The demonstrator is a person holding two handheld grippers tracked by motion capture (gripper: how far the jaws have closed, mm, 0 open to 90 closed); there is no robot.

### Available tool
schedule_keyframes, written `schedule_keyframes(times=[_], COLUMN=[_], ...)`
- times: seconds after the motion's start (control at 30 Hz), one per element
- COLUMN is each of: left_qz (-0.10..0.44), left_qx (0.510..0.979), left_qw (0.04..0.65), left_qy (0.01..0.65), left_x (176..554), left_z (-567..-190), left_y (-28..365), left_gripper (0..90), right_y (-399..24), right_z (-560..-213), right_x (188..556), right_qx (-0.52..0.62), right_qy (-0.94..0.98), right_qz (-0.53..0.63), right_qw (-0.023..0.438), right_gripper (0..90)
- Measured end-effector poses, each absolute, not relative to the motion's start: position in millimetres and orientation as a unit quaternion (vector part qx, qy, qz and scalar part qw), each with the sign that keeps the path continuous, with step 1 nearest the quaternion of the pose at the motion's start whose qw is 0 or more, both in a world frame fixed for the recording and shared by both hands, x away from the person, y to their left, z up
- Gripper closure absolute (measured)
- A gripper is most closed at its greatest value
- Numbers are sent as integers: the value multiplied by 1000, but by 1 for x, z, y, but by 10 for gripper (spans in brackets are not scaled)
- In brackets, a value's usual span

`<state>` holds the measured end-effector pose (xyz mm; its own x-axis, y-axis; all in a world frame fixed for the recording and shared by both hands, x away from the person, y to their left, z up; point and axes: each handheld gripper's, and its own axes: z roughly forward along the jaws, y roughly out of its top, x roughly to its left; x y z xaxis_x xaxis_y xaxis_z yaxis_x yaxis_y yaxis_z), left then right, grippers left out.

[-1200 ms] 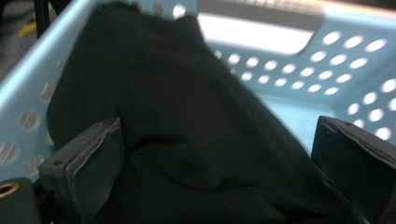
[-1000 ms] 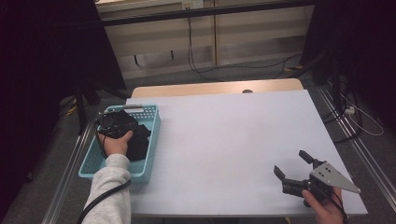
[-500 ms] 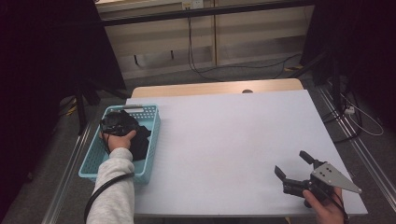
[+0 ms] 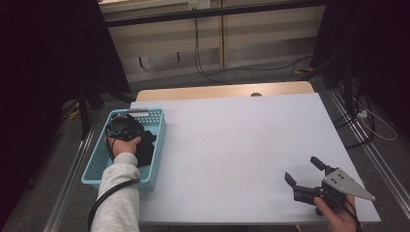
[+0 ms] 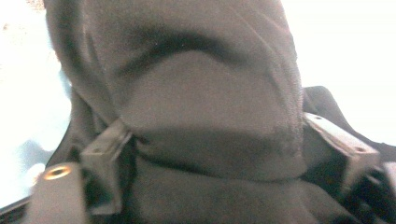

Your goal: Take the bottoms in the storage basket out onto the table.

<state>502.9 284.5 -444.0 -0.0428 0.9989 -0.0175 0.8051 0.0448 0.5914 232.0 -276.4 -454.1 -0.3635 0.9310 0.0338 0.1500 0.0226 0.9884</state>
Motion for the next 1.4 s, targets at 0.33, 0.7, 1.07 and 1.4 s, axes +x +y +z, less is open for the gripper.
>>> schedule_keyframes(times=[0.33,0.7,1.07,1.4], left_qz=[198,172,152,140], left_qx=[644,637,643,665], left_qw=[243,254,281,335], left_qy=[697,707,697,652], left_x=[498,497,491,480], left_z=[-439,-431,-398,-344], left_y=[288,297,308,303], left_gripper=[570,631,666,680], right_y=[-276,-277,-276,-275], right_z=[-454,-454,-454,-454], right_x=[232,232,233,233], right_qx=[435,435,435,434], right_qy=[621,619,621,623], right_qz=[545,545,544,540], right_qw=[358,362,360,362], right_gripper=[5,6,6,5])
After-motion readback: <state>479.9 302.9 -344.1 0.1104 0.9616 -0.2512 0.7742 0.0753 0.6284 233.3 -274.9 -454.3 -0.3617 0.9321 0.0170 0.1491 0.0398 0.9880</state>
